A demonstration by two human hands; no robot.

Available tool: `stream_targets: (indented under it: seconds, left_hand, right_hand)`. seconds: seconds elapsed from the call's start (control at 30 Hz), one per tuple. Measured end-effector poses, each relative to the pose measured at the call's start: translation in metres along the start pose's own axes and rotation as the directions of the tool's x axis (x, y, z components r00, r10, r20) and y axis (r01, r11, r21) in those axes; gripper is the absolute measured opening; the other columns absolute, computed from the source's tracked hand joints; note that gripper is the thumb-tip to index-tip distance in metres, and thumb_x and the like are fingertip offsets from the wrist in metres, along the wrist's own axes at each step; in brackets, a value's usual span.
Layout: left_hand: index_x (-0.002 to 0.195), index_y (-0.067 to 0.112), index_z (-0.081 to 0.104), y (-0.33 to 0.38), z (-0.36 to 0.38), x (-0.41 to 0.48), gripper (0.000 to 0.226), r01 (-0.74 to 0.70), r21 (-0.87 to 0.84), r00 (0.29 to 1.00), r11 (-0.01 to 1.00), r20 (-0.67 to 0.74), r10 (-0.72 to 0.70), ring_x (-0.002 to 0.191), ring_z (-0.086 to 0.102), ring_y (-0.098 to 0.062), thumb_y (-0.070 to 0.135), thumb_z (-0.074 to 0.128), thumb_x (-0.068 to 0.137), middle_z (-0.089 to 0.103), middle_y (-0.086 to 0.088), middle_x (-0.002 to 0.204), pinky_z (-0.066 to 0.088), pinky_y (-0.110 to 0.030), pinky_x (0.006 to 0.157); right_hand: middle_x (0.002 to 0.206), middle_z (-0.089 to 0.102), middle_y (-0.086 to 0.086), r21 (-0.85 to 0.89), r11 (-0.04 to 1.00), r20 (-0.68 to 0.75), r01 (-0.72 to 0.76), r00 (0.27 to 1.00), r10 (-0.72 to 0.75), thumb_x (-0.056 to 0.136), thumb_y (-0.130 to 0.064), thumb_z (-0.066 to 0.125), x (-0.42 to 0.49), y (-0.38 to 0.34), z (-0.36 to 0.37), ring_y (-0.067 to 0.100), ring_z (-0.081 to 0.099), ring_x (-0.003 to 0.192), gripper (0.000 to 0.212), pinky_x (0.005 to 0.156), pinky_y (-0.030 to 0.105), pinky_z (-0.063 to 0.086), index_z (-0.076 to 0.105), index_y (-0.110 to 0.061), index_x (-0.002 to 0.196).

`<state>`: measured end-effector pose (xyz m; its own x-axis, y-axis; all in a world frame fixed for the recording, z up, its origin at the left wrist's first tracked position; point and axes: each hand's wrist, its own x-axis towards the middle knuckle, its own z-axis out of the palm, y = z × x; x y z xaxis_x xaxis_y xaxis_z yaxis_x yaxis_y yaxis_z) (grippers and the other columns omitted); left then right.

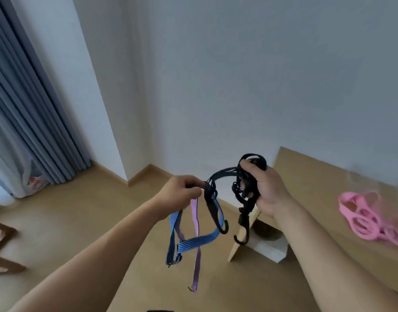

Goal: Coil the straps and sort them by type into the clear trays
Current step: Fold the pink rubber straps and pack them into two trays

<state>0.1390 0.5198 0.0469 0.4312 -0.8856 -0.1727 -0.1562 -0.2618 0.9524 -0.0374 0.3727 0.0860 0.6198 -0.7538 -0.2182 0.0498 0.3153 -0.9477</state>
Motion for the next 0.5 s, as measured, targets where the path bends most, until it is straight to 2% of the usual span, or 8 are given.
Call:
stream_targets:
  seconds: [0.07,0.1,0.17,0.23,0.27,0.33,0.43,0.5]
  left_hand:
    - [0.098,0.022,0.074,0.019,0.011,0.012,0.024,-0.027,0.026,0.987,0.999,-0.155,0.030,0.045,0.040,-0.012,0.009,0.055,0.090,0.056,0.004,0.060,0.036,-0.023,0.047]
    - [0.109,0.019,0.072,0.028,0.019,0.017,0.024,-0.043,-0.032,0.988,0.999,-0.152,0.038,0.047,0.041,-0.013,0.011,0.056,0.091,0.056,0.001,0.064,0.037,-0.025,0.049]
    - [0.126,0.021,0.062,0.048,0.045,0.021,0.038,-0.067,-0.113,0.996,0.991,0.046,0.072,0.054,0.045,-0.015,0.027,0.067,0.088,0.057,0.001,0.068,0.041,-0.029,0.054]
    - [0.132,0.028,0.055,0.069,0.083,0.020,0.061,-0.098,-0.039,0.942,0.994,0.320,0.105,0.059,0.048,-0.015,0.045,0.074,0.077,0.057,0.007,0.066,0.043,-0.024,0.058]
    - [0.130,0.030,0.056,0.081,0.106,0.018,0.062,-0.135,0.000,0.900,0.991,0.418,0.122,0.060,0.048,-0.015,0.048,0.075,0.074,0.055,0.008,0.064,0.042,-0.022,0.058]
    - [0.112,0.030,0.065,0.103,0.152,0.016,0.044,-0.208,0.023,0.849,0.978,0.501,0.169,0.059,0.046,-0.013,0.045,0.077,0.072,0.053,0.009,0.063,0.040,-0.022,0.056]
    - [0.074,0.030,0.069,0.125,0.215,0.014,0.016,-0.218,0.047,0.868,0.975,0.466,0.172,0.050,0.048,-0.003,0.039,0.081,0.070,0.054,0.016,0.055,0.039,-0.015,0.052]
    - [0.056,0.031,0.065,0.132,0.251,0.013,0.023,-0.206,0.092,0.890,0.974,0.432,0.147,0.044,0.044,-0.002,0.037,0.080,0.073,0.049,0.016,0.048,0.036,-0.014,0.047]
  right_hand:
    - [0.065,0.053,0.004,-0.067,0.997,-0.011,0.048,0.999,-0.048,0.085,-0.019,0.073,-0.012,-0.011,-0.027,0.016,0.048,0.045,0.013,0.040,0.021,0.034,0.063,-0.019,0.076]
    - [0.064,0.052,0.002,-0.096,0.993,-0.005,0.067,0.998,-0.068,0.084,-0.018,0.073,-0.018,-0.016,-0.040,0.016,0.047,0.046,0.016,0.041,0.022,0.033,0.063,-0.021,0.072]
    - [0.063,0.051,-0.001,-0.115,0.988,0.009,0.104,0.995,-0.103,0.082,-0.017,0.074,-0.030,-0.029,-0.063,0.015,0.047,0.050,0.019,0.043,0.024,0.035,0.063,-0.023,0.068]
    - [0.065,0.053,-0.001,-0.096,0.984,0.026,0.148,0.989,-0.147,0.077,-0.020,0.076,-0.041,-0.041,-0.081,0.016,0.050,0.057,0.015,0.049,0.026,0.038,0.064,-0.023,0.069]
    - [0.066,0.054,0.000,-0.067,0.984,0.032,0.167,0.986,-0.165,0.075,-0.022,0.076,-0.046,-0.048,-0.090,0.017,0.051,0.059,0.013,0.052,0.028,0.038,0.065,-0.023,0.070]
    - [0.066,0.054,0.001,0.024,0.983,0.022,0.181,0.983,-0.181,0.073,-0.026,0.077,-0.055,-0.064,-0.111,0.018,0.051,0.058,0.012,0.052,0.029,0.039,0.066,-0.022,0.070]
    - [0.060,0.049,0.003,0.151,0.970,0.030,0.189,0.980,-0.195,0.075,-0.029,0.078,-0.068,-0.083,-0.150,0.019,0.043,0.049,0.021,0.044,0.024,0.037,0.060,-0.019,0.068]
    - [0.058,0.048,0.007,0.134,0.970,0.056,0.203,0.976,-0.212,0.079,-0.032,0.075,-0.077,-0.089,-0.178,0.021,0.039,0.047,0.026,0.048,0.026,0.038,0.055,-0.015,0.073]
